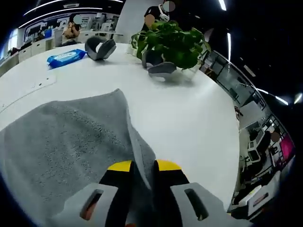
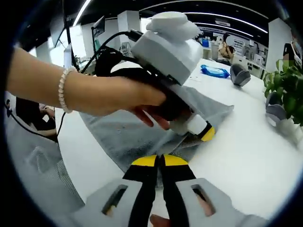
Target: Fold the towel on the table until its edges align and the towel forms a compact rectangular stack.
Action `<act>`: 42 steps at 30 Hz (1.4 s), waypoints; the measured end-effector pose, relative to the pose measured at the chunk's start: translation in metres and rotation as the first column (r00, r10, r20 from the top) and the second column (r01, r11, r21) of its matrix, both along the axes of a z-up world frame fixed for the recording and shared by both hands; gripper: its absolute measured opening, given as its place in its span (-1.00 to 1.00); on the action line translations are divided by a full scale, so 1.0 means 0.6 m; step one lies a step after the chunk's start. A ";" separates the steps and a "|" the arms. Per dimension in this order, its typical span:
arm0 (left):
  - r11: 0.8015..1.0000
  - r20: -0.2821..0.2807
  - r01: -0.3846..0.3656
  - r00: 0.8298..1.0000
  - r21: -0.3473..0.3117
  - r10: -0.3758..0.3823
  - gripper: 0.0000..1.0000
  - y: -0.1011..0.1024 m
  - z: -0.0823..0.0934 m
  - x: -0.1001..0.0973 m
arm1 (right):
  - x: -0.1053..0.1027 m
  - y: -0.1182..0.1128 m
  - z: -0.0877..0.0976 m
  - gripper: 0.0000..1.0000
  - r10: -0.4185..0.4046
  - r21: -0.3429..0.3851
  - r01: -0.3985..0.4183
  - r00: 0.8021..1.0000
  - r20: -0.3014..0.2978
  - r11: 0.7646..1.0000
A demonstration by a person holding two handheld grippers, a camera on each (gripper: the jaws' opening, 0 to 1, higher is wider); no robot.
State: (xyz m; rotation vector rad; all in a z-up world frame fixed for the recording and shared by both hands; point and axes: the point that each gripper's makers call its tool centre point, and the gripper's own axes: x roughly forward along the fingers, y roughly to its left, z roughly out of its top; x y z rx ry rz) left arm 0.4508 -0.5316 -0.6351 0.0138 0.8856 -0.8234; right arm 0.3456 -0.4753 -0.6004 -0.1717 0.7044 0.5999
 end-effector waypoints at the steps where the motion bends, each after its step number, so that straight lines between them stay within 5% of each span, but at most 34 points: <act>1: 1.000 0.003 0.000 1.000 -0.002 0.000 -0.65 -0.004 -0.001 0.005 | -0.001 0.002 0.000 -0.98 0.008 -0.003 -0.008 1.000 0.002 1.000; 12: 1.000 0.010 0.000 1.000 0.031 0.000 -0.69 -0.021 -0.026 0.061 | -0.003 0.018 0.003 -0.98 0.040 0.005 -0.040 0.999 0.012 0.999; 24: 0.999 -0.004 -0.013 1.000 0.033 0.013 -0.84 -0.026 -0.027 0.094 | 0.012 -0.005 0.014 -0.99 -0.042 0.071 0.041 0.999 0.012 0.997; 42: 0.994 0.016 -0.111 0.994 -0.011 0.111 -0.88 0.044 0.066 0.112 | -0.007 0.038 0.053 -1.00 0.056 0.124 -0.066 0.995 0.082 0.990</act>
